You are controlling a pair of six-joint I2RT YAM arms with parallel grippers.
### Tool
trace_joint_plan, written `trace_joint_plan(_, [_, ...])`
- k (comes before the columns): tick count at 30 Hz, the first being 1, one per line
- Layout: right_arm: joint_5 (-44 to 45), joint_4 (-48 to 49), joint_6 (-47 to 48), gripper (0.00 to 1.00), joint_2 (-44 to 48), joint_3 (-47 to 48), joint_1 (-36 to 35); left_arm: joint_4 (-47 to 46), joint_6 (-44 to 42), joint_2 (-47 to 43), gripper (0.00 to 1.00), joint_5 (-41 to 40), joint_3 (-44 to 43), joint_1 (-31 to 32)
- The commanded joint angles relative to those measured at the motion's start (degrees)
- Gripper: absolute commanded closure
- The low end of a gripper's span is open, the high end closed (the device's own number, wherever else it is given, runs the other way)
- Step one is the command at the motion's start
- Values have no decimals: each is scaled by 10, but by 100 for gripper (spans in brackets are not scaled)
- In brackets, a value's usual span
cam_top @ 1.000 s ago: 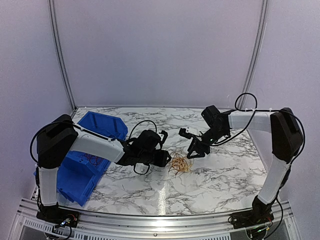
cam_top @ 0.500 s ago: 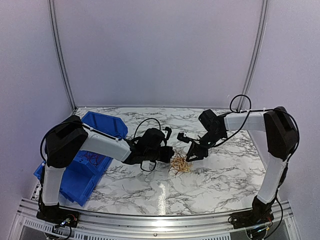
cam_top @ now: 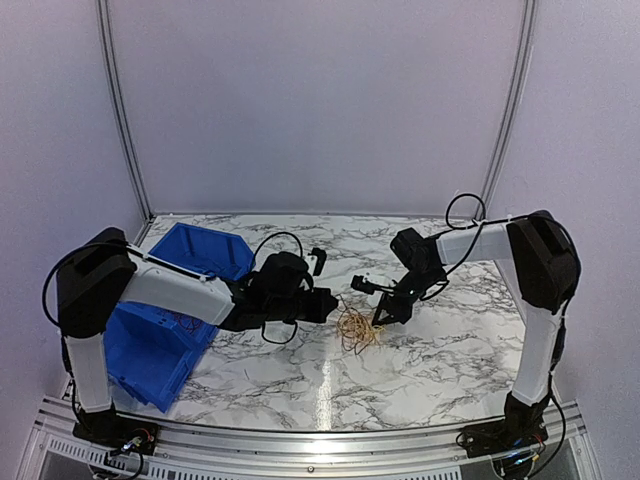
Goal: Untangle the cables
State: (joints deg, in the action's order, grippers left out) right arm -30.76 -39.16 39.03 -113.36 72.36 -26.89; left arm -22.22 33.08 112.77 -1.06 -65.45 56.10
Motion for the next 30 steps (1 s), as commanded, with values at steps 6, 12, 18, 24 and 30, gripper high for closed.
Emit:
trace_joint_plan(6, [63,-6,-10,100,-28,17,-3,-26,-25,-217,100,-68,117,2])
trace_joint_plan(12, [90,-7,-12,100,-35,19,-4,64,-98,-380,100,-148,143,2])
trace_joint_plan(18, [118,-8,-18,100,-50,22,-3,199,-162,-521,100,-216,75,2])
trace_joint_plan(24, [139,-12,-21,100,-63,24,-3,262,-191,-623,100,-262,28,2])
trace_joint_plan(30, [146,-13,-22,100,-64,25,-3,262,-161,-653,100,-255,54,2])
